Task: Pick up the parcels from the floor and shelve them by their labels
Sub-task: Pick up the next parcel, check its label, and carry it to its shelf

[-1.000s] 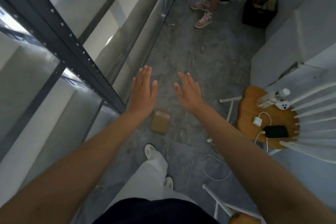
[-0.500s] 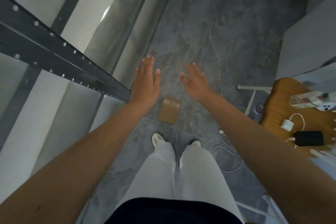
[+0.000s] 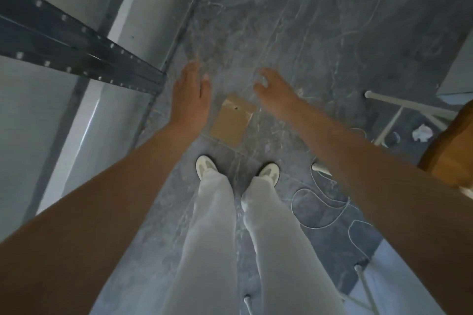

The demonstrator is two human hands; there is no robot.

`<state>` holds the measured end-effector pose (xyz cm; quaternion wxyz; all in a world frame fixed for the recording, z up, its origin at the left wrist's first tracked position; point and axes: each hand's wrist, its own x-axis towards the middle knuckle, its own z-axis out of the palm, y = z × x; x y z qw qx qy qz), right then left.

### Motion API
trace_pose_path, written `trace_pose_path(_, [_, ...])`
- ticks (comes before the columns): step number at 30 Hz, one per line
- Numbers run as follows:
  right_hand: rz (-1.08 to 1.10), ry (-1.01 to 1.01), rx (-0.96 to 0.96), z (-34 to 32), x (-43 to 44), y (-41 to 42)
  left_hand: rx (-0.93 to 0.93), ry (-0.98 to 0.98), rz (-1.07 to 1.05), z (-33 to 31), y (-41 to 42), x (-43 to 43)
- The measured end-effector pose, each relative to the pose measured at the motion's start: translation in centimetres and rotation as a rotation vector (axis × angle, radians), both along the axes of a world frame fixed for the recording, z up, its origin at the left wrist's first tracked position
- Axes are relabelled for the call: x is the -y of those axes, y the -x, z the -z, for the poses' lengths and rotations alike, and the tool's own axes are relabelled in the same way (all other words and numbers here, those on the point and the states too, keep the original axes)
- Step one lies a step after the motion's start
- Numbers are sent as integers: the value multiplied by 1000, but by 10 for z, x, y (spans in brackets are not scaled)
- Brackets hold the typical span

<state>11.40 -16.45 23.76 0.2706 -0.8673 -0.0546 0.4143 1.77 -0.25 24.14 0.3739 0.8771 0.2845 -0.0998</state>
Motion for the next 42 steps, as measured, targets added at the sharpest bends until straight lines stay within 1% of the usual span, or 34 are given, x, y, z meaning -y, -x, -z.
trace_pose_path(4, [-58, 21, -32, 81, 0, 6, -45, 37, -45, 75, 9, 10])
trace_pose_path(7, [-141, 61, -7, 142, -4, 10, -90, 66, -75, 131, 10, 8])
trace_pose_path(9, [-137, 78, -11, 183, -7, 13, -135, 107, -121, 167, 9, 6])
trace_pose_path(12, [-92, 107, -33, 241, -6, 23, -175, 179, -215, 219, 10, 4])
trace_pose_path(15, [-121, 143, -17, 292, -4, 30, -206, 198, -335, 267, 21, 5])
trace_pose_path(18, [-131, 148, -20, 327, -8, 27, -305, 212, -486, 311, 42, 11])
trace_pose_path(22, [-141, 157, 13, 356, -20, 20, -469, 283, -674, 352, 75, 14])
trace_pose_path(24, [-138, 149, 11, 366, -25, 16, -557, 229, -642, 363, 85, 12])
trace_pose_path(25, [-137, 143, 11, 370, -26, 15, -585, 220, -665, 366, 88, 11])
trace_pose_path(27, [-128, 137, 1, 377, -28, 13, -654, 296, -752, 369, 91, 13])
trace_pose_path(28, [-121, 141, -7, 380, -27, 12, -660, 338, -800, 371, 94, 17])
trace_pose_path(31, [-115, 172, -8, 390, -21, 12, -632, 505, -830, 381, 106, 34])
trace_pose_path(34, [-90, 163, -40, 400, -9, 12, -538, 666, -965, 392, 107, 49])
trace_pose_path(36, [-82, 157, -51, 403, -5, 12, -479, 713, -1065, 395, 102, 55])
trace_pose_path(40, [-59, 142, -72, 407, -4, 12, -399, 797, -1103, 393, 93, 61])
trace_pose_path(42, [-39, 135, -86, 410, -4, 14, -385, 834, -1154, 394, 92, 59])
